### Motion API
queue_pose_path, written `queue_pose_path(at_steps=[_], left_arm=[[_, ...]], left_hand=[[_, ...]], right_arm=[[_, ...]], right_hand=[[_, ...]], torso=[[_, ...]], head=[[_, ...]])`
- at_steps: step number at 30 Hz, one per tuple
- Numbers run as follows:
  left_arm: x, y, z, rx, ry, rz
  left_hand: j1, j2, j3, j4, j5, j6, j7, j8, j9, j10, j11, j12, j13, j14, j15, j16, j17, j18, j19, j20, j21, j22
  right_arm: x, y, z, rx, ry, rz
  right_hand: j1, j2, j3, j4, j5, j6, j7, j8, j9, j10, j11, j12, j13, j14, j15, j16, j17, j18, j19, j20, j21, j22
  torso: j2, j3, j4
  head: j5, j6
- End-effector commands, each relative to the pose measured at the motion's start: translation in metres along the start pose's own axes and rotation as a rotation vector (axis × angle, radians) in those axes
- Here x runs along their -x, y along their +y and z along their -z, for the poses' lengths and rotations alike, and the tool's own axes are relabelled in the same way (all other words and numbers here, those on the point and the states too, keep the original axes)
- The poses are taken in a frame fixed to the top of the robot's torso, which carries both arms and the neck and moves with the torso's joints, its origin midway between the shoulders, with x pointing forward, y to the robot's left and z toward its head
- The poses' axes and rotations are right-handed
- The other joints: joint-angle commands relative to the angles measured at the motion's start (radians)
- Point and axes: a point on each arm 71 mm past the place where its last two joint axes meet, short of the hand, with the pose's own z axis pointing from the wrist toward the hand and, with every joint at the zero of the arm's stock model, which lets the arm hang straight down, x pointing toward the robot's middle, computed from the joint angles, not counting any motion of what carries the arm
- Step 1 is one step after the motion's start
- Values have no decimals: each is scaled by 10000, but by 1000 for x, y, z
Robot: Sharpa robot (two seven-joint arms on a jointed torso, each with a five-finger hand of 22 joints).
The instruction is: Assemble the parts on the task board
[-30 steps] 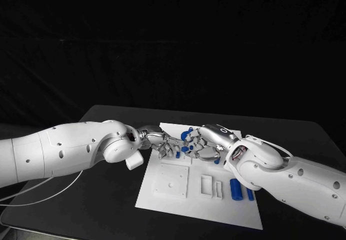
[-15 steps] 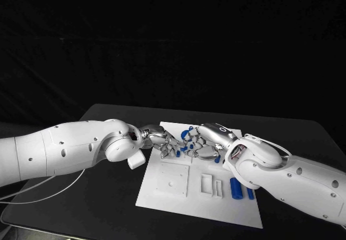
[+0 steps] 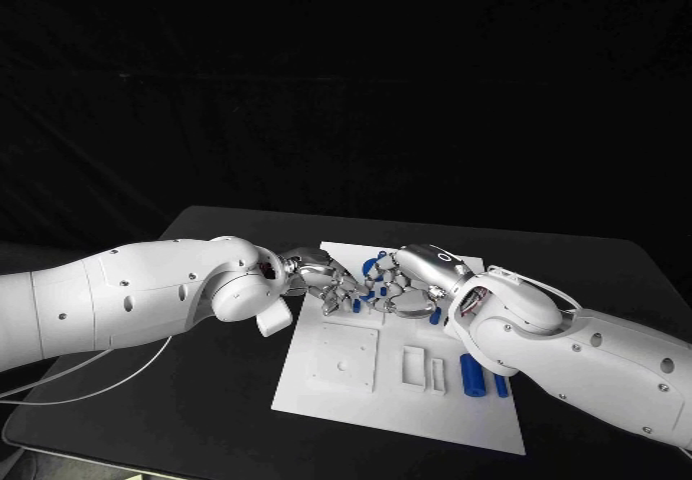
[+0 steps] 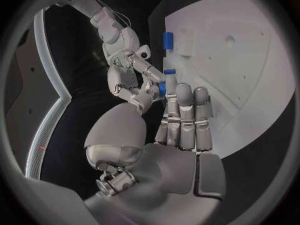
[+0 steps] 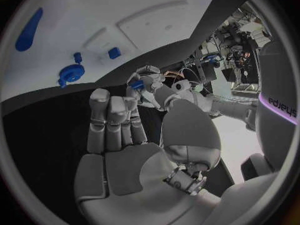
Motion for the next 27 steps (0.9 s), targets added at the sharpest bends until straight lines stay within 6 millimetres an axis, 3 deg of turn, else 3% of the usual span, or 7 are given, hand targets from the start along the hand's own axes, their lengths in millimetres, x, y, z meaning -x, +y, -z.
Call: queue_pose_path(at_steps=[1,13,14,16,27], left_arm=[[-3,-2,-1,-166,240,33],[-4,-2,0,-179,379,16],[-4,-2,0,-187,375,18],[-3,-2,0,-196,329,25],[-2,-2,0,-207,78,221]], left_hand=[[91,70,148,-71,3,188,-12,110,34,83,-25,-41,30,21,-68,79,18,-20,48,-616,66,36],[118,240,591,-472,-48,580,-116,363,251,149,-100,-107,99,4,-128,106,40,-87,50,-667,73,129],[136,253,684,-522,-94,627,-130,395,288,171,-120,-116,108,4,-135,110,42,-98,58,-674,75,142],[304,161,1261,-478,-672,770,-191,499,430,244,-161,-149,122,21,-166,118,41,-125,96,-697,55,150],[222,181,1650,-459,-699,874,-239,593,648,407,-191,-181,159,82,-211,176,60,-162,168,-748,101,226]], right_arm=[[0,0,0,-13,76,84],[-1,0,-1,-39,105,137],[-1,0,-1,-33,113,136],[-1,0,-1,-30,124,136],[-2,1,-2,-1,158,127]], right_hand=[[43,-45,56,-5,8,28,9,35,12,38,-39,-11,-13,18,-61,32,-8,311,61,-42,49,120],[64,-46,85,-20,-61,22,11,34,15,36,-36,-13,-14,17,-59,29,-13,311,60,-45,45,119],[64,-46,86,-20,-63,22,11,34,15,36,-36,-13,-14,17,-59,29,-14,311,60,-45,45,119],[63,-46,87,-20,-69,22,11,35,16,36,-36,-13,-15,16,-59,29,-14,311,60,-45,45,119],[51,-57,91,-15,-101,14,15,32,16,33,-33,-16,-15,14,-56,26,-17,311,58,-43,42,118]], torso=[[2,-3,1],[0,0,-1],[-1,-2,-1],[0,-1,-2],[3,6,-2]], head=[[2,-18],[-1,-51],[0,-56],[-4,-61],[-16,-99]])
